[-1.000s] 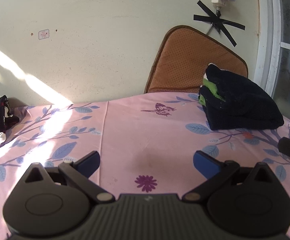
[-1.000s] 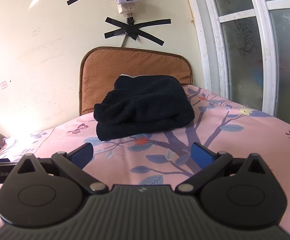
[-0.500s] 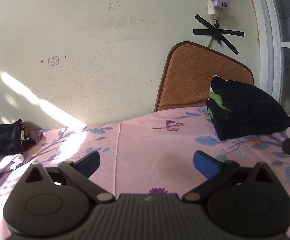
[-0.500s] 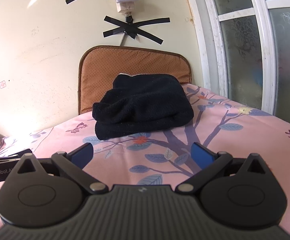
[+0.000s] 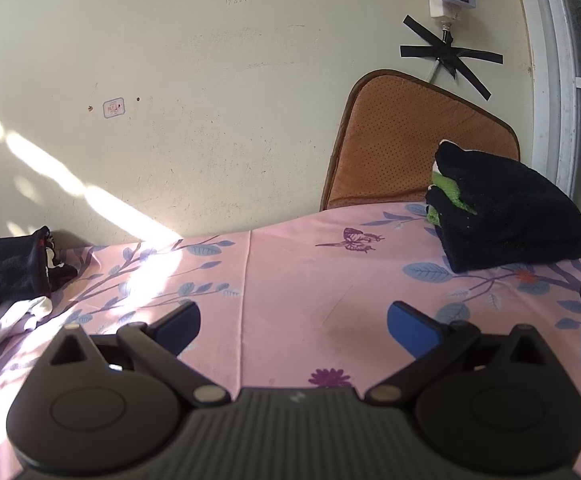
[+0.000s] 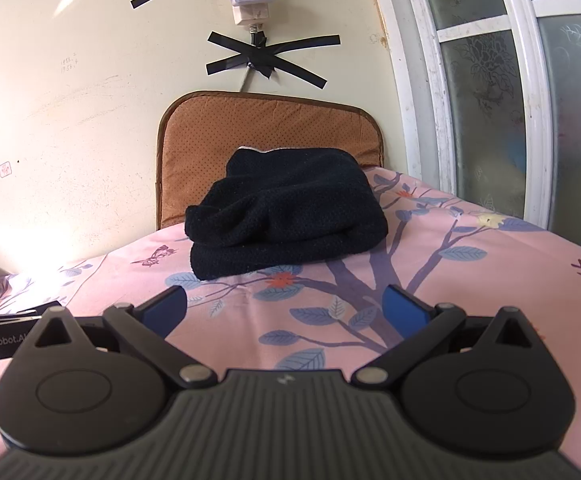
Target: Fold small clothes
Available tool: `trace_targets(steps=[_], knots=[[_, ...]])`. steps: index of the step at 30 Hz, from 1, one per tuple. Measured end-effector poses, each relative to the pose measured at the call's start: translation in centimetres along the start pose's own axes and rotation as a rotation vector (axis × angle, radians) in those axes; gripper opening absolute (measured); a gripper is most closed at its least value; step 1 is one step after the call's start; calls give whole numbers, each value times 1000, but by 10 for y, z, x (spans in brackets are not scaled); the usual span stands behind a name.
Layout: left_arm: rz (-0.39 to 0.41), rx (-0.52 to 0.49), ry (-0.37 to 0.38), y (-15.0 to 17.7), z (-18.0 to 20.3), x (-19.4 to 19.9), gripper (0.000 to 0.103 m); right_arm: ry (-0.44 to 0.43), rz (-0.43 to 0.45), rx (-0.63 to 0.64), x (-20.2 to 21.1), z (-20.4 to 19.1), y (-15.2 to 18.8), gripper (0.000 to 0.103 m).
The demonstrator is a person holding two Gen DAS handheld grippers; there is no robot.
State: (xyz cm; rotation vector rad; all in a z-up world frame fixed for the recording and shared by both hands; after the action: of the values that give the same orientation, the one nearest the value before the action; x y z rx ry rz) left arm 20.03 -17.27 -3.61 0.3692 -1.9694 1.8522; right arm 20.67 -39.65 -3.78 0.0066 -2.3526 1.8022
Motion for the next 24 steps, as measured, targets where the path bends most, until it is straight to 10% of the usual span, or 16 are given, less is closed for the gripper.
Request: trace_targets(steps=[24], knots=[[25, 15, -23, -4, -8, 6, 103, -2, -1, -6, 0, 0, 1, 103]])
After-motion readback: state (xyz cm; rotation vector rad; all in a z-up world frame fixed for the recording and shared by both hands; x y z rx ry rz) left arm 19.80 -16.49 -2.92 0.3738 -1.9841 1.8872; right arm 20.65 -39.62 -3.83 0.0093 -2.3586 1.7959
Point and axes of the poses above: each gripper's, at about its wrist camera, not at the fingertips, and x roughly against the way its jaws point, z to its right, y to its underside, the point moved 10 cm from there along -x, roughly the way its jaws point, and after that the axes turned 10 degrees about y, right-handed, at the moved point
